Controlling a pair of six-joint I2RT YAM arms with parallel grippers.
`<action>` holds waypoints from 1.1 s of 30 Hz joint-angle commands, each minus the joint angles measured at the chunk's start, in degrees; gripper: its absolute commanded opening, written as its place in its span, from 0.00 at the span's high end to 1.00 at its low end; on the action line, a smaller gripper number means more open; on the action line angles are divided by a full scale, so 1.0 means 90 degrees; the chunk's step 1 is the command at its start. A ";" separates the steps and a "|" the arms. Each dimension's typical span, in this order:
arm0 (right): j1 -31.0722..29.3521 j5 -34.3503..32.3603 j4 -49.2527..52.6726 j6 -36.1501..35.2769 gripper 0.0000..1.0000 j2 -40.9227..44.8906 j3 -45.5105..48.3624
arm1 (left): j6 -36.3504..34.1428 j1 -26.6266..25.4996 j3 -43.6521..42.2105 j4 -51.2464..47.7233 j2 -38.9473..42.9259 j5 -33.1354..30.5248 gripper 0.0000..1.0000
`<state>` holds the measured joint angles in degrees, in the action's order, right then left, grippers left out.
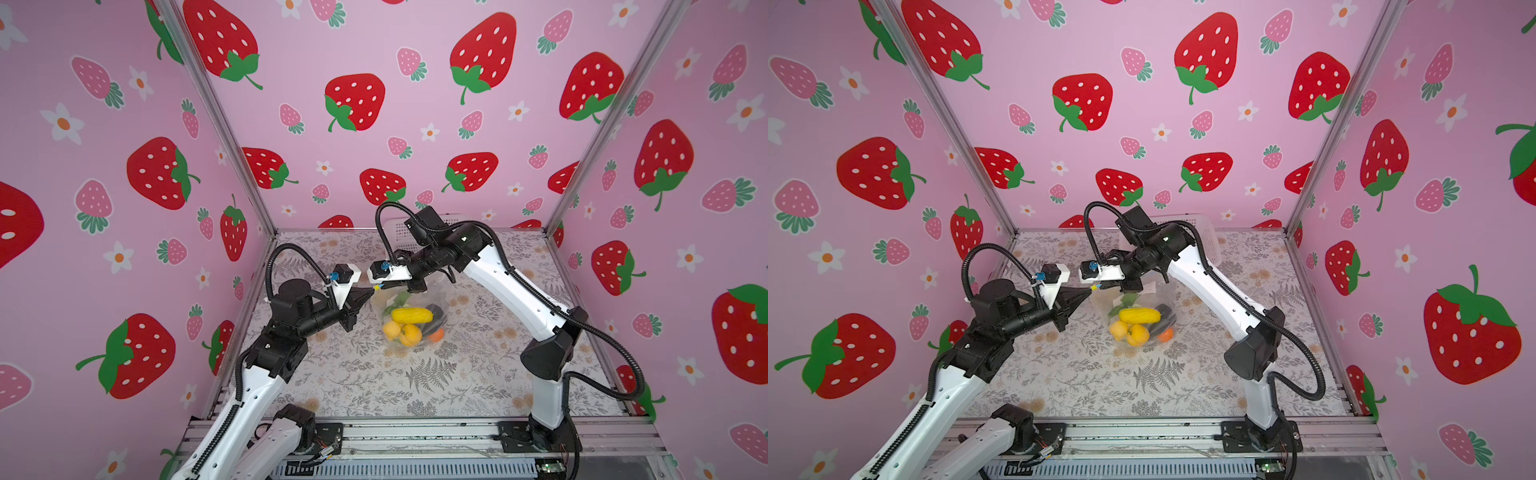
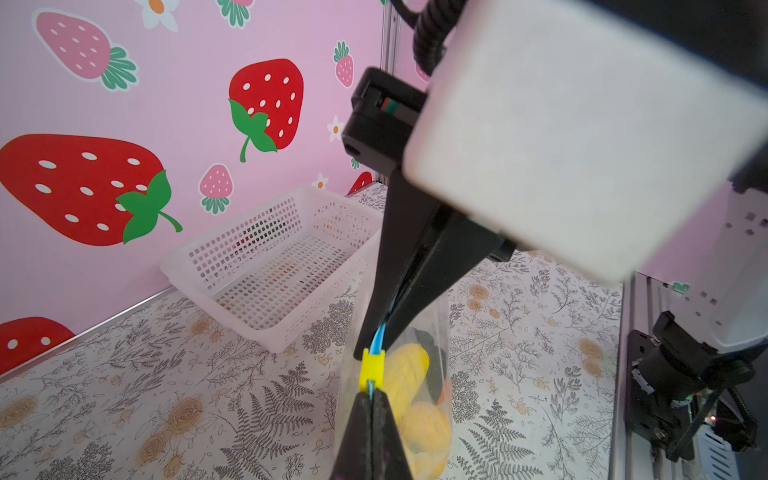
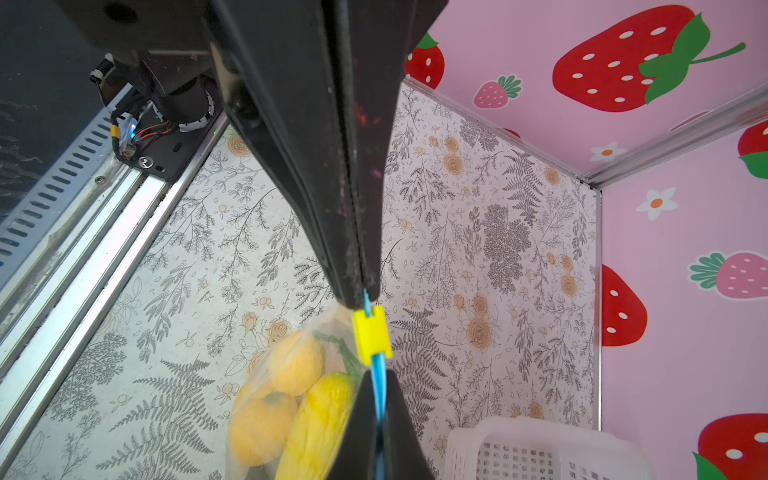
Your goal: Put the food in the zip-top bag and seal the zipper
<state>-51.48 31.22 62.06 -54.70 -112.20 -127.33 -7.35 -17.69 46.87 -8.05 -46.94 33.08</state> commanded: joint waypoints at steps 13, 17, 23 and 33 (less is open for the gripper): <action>0.0038 0.0443 0.0330 -0.0144 0.65 0.0153 -0.0186 | -0.0207 -0.0035 0.0318 -0.0078 0.0140 0.0124 1.00; 0.0039 0.0759 0.0415 -0.0202 0.64 0.0143 -0.0304 | -0.0257 -0.0032 0.0282 -0.0062 0.0151 0.0113 1.00; 0.0037 0.0989 0.0365 -0.0103 0.65 0.0018 -0.0524 | -0.0267 -0.0029 0.0244 0.0033 0.0147 0.0181 1.00; 0.0016 0.1140 0.0534 -0.0057 0.69 -0.0291 -0.0778 | -0.0208 -0.0034 0.0217 0.0099 0.0186 0.0204 1.00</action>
<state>-51.35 39.13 63.99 -54.98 -112.95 -132.94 -7.79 -17.72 47.27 -8.95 -46.13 33.61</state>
